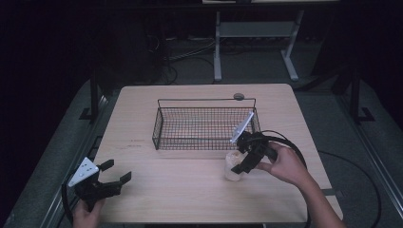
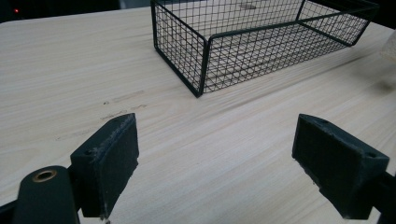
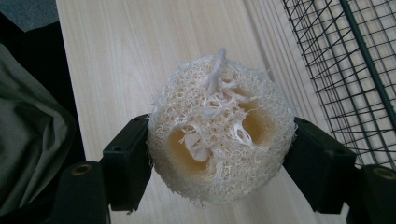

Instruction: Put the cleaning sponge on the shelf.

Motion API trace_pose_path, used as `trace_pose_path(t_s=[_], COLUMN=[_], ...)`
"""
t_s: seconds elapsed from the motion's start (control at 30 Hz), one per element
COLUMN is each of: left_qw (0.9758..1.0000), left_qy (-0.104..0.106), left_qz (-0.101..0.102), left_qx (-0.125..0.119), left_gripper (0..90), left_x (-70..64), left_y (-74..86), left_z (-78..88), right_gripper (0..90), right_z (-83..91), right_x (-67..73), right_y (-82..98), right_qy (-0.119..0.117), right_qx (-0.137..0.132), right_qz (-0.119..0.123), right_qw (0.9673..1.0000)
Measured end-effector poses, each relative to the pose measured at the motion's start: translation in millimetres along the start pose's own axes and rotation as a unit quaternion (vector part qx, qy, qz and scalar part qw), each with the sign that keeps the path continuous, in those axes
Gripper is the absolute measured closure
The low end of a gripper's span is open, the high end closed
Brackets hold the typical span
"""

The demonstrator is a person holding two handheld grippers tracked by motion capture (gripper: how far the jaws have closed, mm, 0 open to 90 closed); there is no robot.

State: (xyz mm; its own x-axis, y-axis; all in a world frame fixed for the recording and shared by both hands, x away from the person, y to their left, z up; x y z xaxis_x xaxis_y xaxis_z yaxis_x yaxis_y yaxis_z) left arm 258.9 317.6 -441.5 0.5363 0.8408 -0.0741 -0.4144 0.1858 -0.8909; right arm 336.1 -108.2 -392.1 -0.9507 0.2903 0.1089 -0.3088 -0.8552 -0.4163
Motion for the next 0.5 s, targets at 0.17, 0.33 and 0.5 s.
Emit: trace_pose_path(t_s=[0.17,0.33,0.5], left_qw=[1.0000,1.0000,1.0000], left_qy=[0.000,0.000,-0.001], left_qz=[0.001,0.003,0.003], left_qx=[-0.001,-0.003,-0.003], left_gripper=[13.8,13.8,13.8], left_x=[0.1,0.9,1.2], left_y=[-0.2,-0.2,0.0], left_z=[0.4,1.0,1.2], right_gripper=[27.7,27.7,27.7], right_z=[4.8,7.8,10.0], right_x=[-1.3,-3.8,-5.2], right_y=[-7.2,-13.5,-18.7], right_qy=[0.000,-0.001,0.001], right_qx=[-0.001,-0.001,0.003], right_qz=[0.004,0.007,0.009], right_qw=[1.0000,1.0000,1.0000])
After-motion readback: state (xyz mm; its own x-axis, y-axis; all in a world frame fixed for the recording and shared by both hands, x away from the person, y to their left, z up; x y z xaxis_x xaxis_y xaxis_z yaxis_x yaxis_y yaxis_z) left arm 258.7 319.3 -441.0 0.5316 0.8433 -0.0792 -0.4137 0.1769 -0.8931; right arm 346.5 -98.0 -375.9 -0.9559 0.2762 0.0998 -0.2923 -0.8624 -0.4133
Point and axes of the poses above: each handheld gripper's, and its own axes: z roughly backward along the jaws, y roughly out of its underside, x roughly to its left, the point moved 4 cm from there along -z, roughly forward along the jaws, and after that the axes turned 1 degree about z, right-handed, at the moved point
